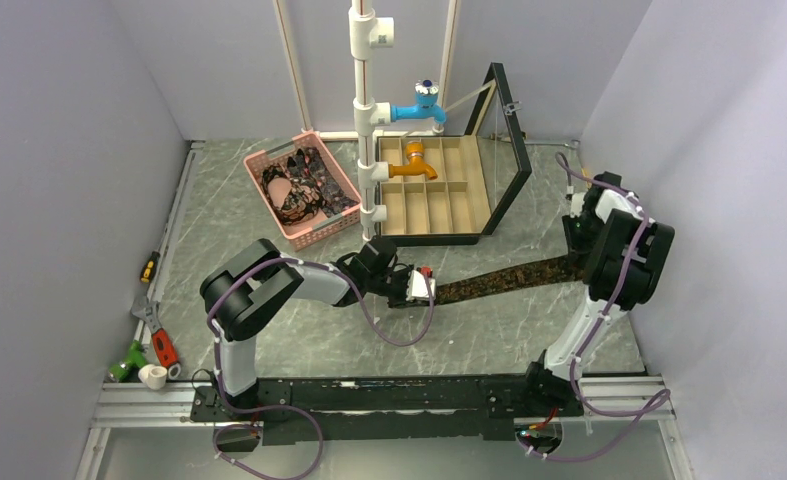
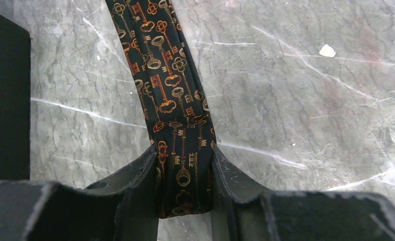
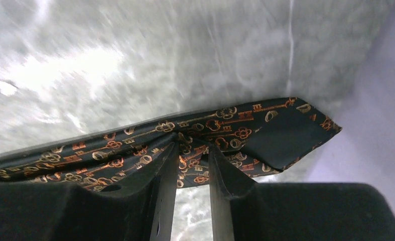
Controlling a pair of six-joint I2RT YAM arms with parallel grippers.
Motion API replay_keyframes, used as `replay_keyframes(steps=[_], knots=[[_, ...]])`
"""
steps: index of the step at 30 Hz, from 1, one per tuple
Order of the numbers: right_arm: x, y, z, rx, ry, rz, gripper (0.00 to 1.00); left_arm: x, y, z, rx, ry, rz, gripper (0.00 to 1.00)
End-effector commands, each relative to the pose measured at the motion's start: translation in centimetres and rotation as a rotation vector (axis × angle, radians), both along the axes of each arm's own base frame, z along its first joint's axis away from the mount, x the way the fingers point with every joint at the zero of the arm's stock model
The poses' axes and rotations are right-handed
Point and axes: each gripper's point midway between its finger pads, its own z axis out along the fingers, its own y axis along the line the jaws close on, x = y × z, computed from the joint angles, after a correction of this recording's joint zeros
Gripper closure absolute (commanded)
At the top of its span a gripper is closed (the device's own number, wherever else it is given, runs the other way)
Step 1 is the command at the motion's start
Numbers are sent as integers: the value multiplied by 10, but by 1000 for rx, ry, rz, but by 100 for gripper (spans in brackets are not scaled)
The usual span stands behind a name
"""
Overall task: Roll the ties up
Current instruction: Roll the tie at the center of the board.
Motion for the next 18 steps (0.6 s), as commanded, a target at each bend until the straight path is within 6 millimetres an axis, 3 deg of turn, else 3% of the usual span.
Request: replay_keyframes(steps=[1, 5, 10, 14, 18], knots=[[-52, -33, -7, -122, 139, 19, 70, -49, 67, -90, 348, 192, -7, 95], [-66, -37, -1, -126, 134, 6, 70, -50, 65, -89, 347, 188, -32, 95], [-40, -27, 23, -56, -3, 15, 66, -49, 62, -87, 348, 197, -35, 95], [-19, 3, 74, 62, -204, 64, 58, -51, 66, -87, 353, 197, -36, 95], [-16, 38, 138, 160, -385, 134, 38, -53, 69, -89, 356, 198, -32, 94]])
